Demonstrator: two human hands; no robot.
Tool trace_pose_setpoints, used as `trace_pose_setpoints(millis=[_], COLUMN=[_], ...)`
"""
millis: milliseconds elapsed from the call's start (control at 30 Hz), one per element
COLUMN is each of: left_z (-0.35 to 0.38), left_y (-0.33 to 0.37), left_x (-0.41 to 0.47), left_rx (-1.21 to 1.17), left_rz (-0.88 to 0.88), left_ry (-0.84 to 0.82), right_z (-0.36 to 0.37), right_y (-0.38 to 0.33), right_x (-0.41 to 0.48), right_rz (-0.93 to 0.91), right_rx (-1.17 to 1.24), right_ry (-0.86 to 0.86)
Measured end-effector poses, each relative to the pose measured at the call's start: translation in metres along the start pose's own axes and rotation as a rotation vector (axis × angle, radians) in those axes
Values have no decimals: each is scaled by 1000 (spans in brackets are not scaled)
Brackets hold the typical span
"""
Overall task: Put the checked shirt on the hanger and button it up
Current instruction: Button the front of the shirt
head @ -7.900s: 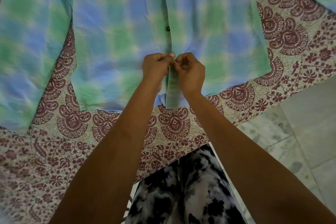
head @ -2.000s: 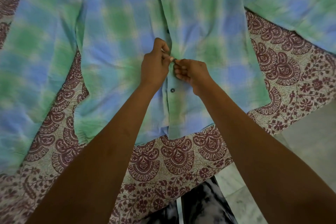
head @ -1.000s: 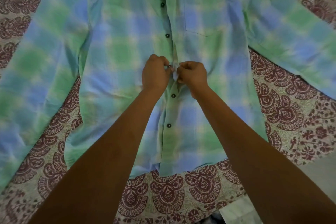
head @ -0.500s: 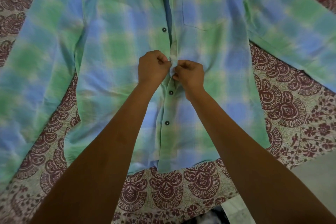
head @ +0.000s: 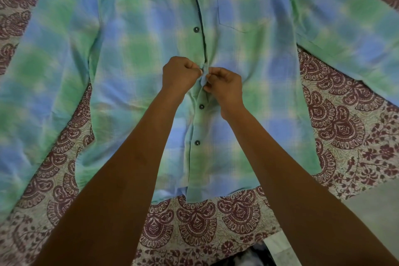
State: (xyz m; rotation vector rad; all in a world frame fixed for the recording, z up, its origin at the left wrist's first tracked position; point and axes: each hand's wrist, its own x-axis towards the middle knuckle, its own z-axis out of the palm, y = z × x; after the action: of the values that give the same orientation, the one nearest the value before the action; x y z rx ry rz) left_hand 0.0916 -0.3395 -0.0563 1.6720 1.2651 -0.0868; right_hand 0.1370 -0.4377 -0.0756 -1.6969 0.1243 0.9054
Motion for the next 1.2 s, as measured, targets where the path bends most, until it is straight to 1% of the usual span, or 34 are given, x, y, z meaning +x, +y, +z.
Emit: trace_pose_setpoints(millis=[67,200,300,400,533,633,700,767,833,1000,1067,1200], left_z=[-3,-12,-12,-9,-3,-3,-3,-3,-3,0,1,4], left_y=[-1,-2,-1,-6,-8,-4,0,2,2,-3,-4,-6], left_x=[1,6,8,10,11,10,8,4,1,-2,-2,0], left_rx=[-27,-107,-195,-217,-206,-198,-234,-319,-378,-400,-437,-464], left_rz=[-29,-70,-80,-87,-75,-60,-67,-104,-137,-154,-167,-183], left_ry=[-23,-124,-139,-129,-125,-123,-150,-168,-158,-109,-79,-77], right_z=[-1,-2,-5,-8,-14,-13,-12,-12,-11,-4,-2,-1], right_y=[-1,-5,-9,-4,1,-5,-5,-3,-2,1,0,3], right_x=[1,9,13,11,13,14,16,16,14,8,8,8], right_rz=[6,-50,1,66,32,29,-42,-167,-250,-380,-389,-383], right_rx=[-42,-173,-115,16,46,50,-42,-250,-362,-434,-444,-380], right_ry=[-22,-51,-59,-129,-201,-181,-112,-34,4,8,18,20])
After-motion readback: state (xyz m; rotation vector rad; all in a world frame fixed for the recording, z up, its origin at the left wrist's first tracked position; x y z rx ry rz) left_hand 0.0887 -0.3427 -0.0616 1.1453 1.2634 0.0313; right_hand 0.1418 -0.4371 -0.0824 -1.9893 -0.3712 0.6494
